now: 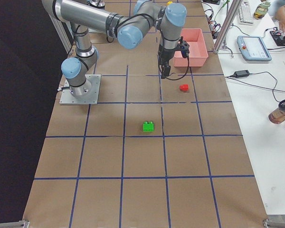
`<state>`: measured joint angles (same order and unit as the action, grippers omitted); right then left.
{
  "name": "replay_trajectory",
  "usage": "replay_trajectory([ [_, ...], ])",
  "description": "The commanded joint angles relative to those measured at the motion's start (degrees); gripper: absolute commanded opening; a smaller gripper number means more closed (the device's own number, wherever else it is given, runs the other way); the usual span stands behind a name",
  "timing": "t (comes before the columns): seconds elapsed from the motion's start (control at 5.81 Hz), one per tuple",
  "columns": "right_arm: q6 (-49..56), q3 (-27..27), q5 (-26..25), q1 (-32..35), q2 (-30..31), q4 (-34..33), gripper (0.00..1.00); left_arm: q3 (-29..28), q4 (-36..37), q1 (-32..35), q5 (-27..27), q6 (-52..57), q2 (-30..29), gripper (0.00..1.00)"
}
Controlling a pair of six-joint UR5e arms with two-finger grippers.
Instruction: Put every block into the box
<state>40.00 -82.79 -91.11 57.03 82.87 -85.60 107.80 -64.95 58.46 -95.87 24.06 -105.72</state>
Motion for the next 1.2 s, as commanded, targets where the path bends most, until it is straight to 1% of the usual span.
replay_trajectory([
  [0.0, 11.0, -7.1, -0.1, -9.2, -1.0, -8.8, 1.00, 6.3, 10.0, -0.6, -1.4, 2.6, -1.4, 0.96],
  [0.17, 16.2, -15.2, -0.2, -11.0, -1.1, -20.0, 1.00, 6.8, 10.4, -0.8, -6.6, 4.3, -1.7, 0.96],
  [0.34, 16.9, -22.0, -0.2, -12.0, -1.4, -29.6, 1.00, 6.7, 10.8, -0.9, -6.6, 4.4, -3.5, 0.95],
  [0.52, 16.5, -25.4, 0.0, -13.1, -3.9, -36.2, 1.00, 6.8, 12.3, -1.0, -6.6, 4.4, -4.3, 0.95],
  [0.69, 13.7, -25.8, -0.2, -13.2, -8.6, -40.8, 1.00, 7.2, 12.0, -1.2, -6.7, 4.4, -4.4, 0.95],
  [0.86, 9.4, -25.8, -0.2, -13.1, -12.3, -43.5, 1.00, 7.3, 12.0, -2.5, -6.6, 4.5, -4.8, 0.92],
  [1.03, 6.7, -25.8, 0.0, -13.1, -14.3, -43.6, 1.00, 7.4, 11.5, -2.9, -6.9, 4.5, -5.5, 0.91],
])
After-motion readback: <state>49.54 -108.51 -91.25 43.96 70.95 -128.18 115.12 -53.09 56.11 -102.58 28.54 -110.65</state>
